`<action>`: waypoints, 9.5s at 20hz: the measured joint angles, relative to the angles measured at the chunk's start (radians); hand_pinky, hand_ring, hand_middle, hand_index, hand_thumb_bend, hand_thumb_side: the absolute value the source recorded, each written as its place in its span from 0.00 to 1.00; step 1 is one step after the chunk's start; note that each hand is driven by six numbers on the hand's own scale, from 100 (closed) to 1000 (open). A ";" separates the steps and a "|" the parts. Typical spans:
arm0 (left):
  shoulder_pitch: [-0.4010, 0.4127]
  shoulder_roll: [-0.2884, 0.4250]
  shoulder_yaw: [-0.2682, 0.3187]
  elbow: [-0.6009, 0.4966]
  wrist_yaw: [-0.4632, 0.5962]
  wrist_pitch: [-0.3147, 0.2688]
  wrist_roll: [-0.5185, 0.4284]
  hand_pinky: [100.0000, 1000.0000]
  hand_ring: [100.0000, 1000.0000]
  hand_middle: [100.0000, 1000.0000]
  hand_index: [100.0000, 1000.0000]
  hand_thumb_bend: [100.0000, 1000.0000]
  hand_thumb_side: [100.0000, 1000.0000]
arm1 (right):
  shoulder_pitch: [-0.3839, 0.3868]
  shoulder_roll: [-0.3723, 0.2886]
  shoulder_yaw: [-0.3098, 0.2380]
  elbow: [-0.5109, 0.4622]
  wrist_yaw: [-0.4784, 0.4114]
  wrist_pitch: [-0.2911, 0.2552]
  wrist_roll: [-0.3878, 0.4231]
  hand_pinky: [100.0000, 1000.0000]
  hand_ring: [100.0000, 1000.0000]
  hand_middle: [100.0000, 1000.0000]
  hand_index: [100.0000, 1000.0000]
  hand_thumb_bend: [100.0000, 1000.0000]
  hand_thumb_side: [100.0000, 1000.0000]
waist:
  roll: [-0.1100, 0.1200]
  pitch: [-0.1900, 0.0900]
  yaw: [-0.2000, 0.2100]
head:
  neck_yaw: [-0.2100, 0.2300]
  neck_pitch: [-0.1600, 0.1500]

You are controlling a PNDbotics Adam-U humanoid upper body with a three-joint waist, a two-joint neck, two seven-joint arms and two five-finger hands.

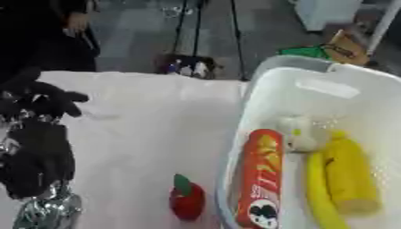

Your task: Pick up objects on the table and place them in the box.

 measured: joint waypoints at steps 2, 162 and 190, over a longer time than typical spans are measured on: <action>0.000 0.000 0.000 0.000 0.000 0.000 0.000 0.47 0.28 0.40 0.71 0.00 0.86 | 0.000 0.000 0.000 0.000 -0.001 0.000 0.000 0.25 0.32 0.33 0.46 0.00 0.77 | 0.000 0.000 0.000 | 0.000 -0.004; -0.558 0.542 -0.777 0.439 -0.726 0.589 -1.190 0.66 0.76 0.78 0.90 0.69 0.68 | 0.027 -0.025 0.026 0.000 -0.055 0.052 0.061 0.27 0.33 0.33 0.47 0.00 0.78 | 0.032 -0.037 -0.047 | -0.001 0.023; -0.561 0.526 -0.775 0.435 -0.771 0.631 -1.186 0.48 0.62 0.65 0.82 0.71 0.54 | 0.028 -0.018 0.026 0.000 -0.056 0.048 0.066 0.27 0.33 0.33 0.47 0.00 0.78 | 0.034 -0.035 -0.052 | 0.001 0.012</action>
